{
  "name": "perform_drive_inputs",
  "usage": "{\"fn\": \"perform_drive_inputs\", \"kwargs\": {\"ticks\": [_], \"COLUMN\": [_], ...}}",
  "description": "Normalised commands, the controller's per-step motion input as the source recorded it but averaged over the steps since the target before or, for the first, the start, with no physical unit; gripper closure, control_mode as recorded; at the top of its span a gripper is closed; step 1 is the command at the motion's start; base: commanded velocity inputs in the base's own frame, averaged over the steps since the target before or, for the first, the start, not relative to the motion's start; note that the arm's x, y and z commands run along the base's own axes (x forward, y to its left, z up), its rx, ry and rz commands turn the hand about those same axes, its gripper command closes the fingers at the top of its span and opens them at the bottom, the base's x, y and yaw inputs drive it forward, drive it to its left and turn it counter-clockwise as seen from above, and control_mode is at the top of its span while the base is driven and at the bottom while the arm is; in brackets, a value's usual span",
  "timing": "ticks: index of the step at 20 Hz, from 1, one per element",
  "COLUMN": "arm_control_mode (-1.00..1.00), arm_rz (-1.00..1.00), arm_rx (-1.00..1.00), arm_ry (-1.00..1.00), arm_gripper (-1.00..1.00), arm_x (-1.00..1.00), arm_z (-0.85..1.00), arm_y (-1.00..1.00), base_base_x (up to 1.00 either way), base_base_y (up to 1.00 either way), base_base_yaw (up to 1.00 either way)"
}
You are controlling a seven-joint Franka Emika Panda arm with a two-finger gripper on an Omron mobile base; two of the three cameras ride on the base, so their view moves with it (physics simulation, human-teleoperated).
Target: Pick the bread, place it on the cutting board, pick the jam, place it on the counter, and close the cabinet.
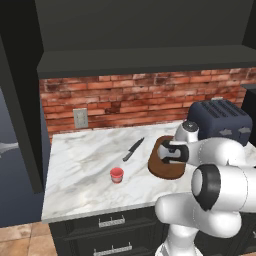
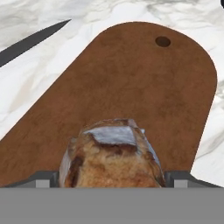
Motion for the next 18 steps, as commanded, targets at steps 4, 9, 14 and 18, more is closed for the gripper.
{"fn": "perform_drive_inputs", "kwargs": {"ticks": [4, 9, 14, 18], "arm_control_mode": [-1.0, -1.0, -1.0, -1.0], "arm_rz": [0.0, 0.0, 0.0, 0.0], "arm_rx": [0.0, 0.0, 0.0, 0.0], "arm_ry": [0.0, 0.01, 0.0, 0.0], "arm_gripper": [1.0, 1.0, -1.0, -1.0], "arm_x": [0.04, 0.02, 0.0, 0.0], "arm_z": [-0.06, -0.05, -0.05, -0.05], "arm_y": [0.0, 0.0, 0.0, 0.0], "base_base_x": [0.0, 0.0, 0.0, 0.0], "base_base_y": [0.0, 0.0, 0.0, 0.0], "base_base_yaw": [0.0, 0.0, 0.0, 0.0]}}
